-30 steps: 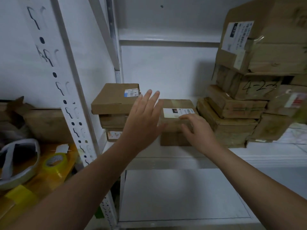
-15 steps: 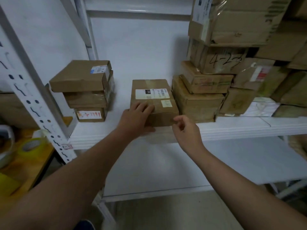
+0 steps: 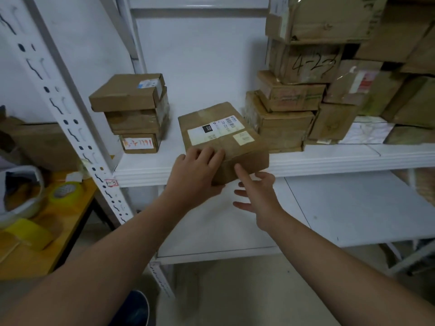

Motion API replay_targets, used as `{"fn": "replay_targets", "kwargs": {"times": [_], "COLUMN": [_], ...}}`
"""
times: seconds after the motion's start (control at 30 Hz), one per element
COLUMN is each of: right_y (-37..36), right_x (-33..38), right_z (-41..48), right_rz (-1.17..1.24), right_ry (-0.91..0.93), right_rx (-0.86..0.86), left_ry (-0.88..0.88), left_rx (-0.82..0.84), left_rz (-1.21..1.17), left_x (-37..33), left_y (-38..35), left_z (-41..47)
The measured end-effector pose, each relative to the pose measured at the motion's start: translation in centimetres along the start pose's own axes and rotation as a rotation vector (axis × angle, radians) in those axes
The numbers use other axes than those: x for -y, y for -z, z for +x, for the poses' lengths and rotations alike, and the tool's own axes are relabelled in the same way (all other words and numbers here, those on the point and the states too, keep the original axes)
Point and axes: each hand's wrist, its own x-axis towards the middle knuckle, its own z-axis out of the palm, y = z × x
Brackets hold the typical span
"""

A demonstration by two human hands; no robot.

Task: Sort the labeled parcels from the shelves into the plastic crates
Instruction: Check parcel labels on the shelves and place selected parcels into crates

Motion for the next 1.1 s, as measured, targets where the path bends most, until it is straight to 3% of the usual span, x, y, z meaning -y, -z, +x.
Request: {"fn": "replay_targets", "kwargs": {"times": [0.17, 0.27, 0.43, 0.63, 0.77, 0.87, 0.93, 1.03, 1.1], "right_y": [-0.5, -1.0, 0.3, 4.3, 7.7, 9.5, 10.1, 10.4, 10.7], "right_x": [0.5, 0.3, -1.0, -2.0, -1.9, -1.1, -0.5, 0.2, 0.2], "right_z": [-1.5, -2.6, -4.5, -6.6, -7.6, -8.1, -8.2, -7.8, -7.3], "right_rz": [0.061, 0.223, 0.203, 0.178, 0.142, -0.031, -0.167, -0.318, -0.377], "right_ry": [0.058, 0.045, 0.19, 0.376, 0.446, 0.493, 0.555, 0.624, 0.657], "right_rx": [-0.04, -0.075, -0.187, -0.276, -0.33, -0.342, -0.378, -0.474, -0.439], "left_ry": [0.035, -0.042, -0.114, 0.133, 0.374, 0.58, 0.641, 0.782, 0.841], "left_rx": [-0.096, -0.133, -0.091, 0.051, -0.004, 0.054, 0.009, -0.097, -0.146], "left_rz": [-0.1, -0.166, -0.433, -0.558, -0.632, -0.943, -1.096, -1.122, -1.14], "left_x": [-1.3, -1.9, -2.5, -1.8, -1.3, -1.8, -2.7, -4.7, -5.6], "left_y": [1.4, 1.0, 0.6, -0.4, 0.0, 0.0, 0.1, 0.4, 0.4], "left_z": [-1.1, -2.8, -5.3, -4.1, -2.9, -2.5, -2.3, -2.5, -3.0]}}
